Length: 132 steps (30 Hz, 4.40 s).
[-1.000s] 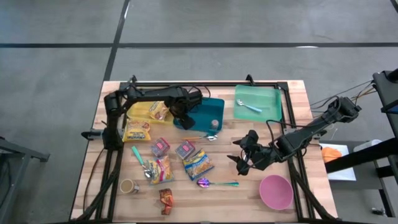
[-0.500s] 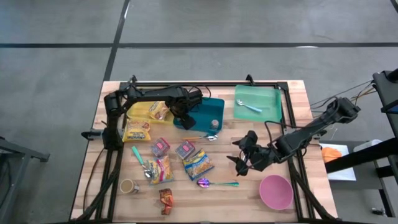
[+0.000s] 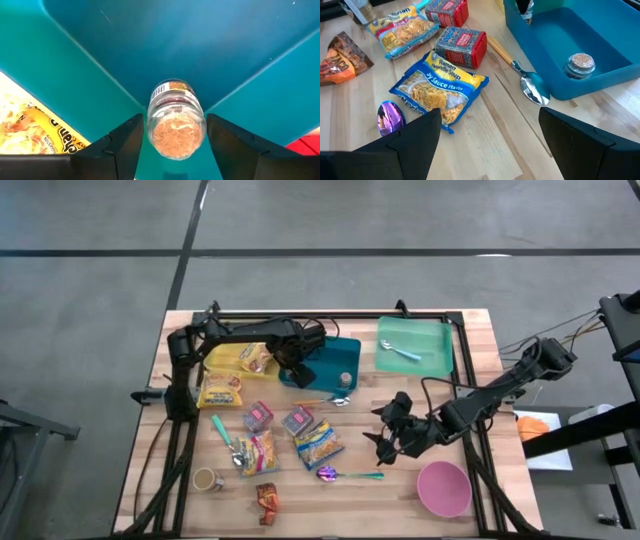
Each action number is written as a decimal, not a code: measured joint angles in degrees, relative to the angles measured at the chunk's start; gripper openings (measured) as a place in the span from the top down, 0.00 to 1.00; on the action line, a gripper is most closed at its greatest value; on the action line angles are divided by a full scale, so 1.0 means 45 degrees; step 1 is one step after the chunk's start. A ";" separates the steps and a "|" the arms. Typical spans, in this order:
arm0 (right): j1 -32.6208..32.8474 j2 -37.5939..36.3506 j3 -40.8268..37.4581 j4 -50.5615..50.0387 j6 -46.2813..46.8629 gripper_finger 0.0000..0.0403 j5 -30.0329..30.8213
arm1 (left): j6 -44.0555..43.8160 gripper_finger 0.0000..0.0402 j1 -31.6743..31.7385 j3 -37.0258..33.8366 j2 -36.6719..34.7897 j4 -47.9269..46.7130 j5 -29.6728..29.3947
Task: Pick & Place Food Item
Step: Put the brown seasoning bottle into the blue bin, then put the light blue noodle pack into the yellow bin
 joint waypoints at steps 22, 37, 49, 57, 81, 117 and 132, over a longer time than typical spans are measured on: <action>0.0000 0.0272 0.0010 0.0415 0.0039 0.18 0.0024 | -0.0001 0.43 -0.0324 0.0167 -0.3148 -0.1015 -0.0492; -0.0007 0.3299 -0.0005 0.2312 -0.0178 0.18 -0.1187 | -0.0981 0.43 -0.4566 -0.4665 -0.7447 -0.0793 -0.0334; -0.0175 0.4192 0.0941 0.2327 -0.0594 0.18 -0.1433 | -0.4620 0.43 -0.8861 -0.6820 -0.8184 -0.0581 0.0521; -0.0034 0.4182 0.1601 0.2298 -0.1301 0.18 -0.1536 | -0.5115 0.43 -1.0049 -0.7231 -0.8184 0.0629 0.0235; 0.0000 0.4182 0.1469 0.2298 -0.1397 0.18 -0.1753 | -0.9368 0.43 -0.9566 -0.7291 -0.7230 -0.1501 -0.1853; 0.0024 0.4182 0.1462 0.2288 -0.1059 0.18 -0.2040 | -1.0842 0.43 -0.7757 -1.0521 -1.1377 0.1938 0.2237; 0.0024 0.4187 0.1462 0.2297 -0.1073 0.18 -0.2093 | -1.1399 0.43 -0.7762 -1.2209 -1.1443 0.3962 0.3037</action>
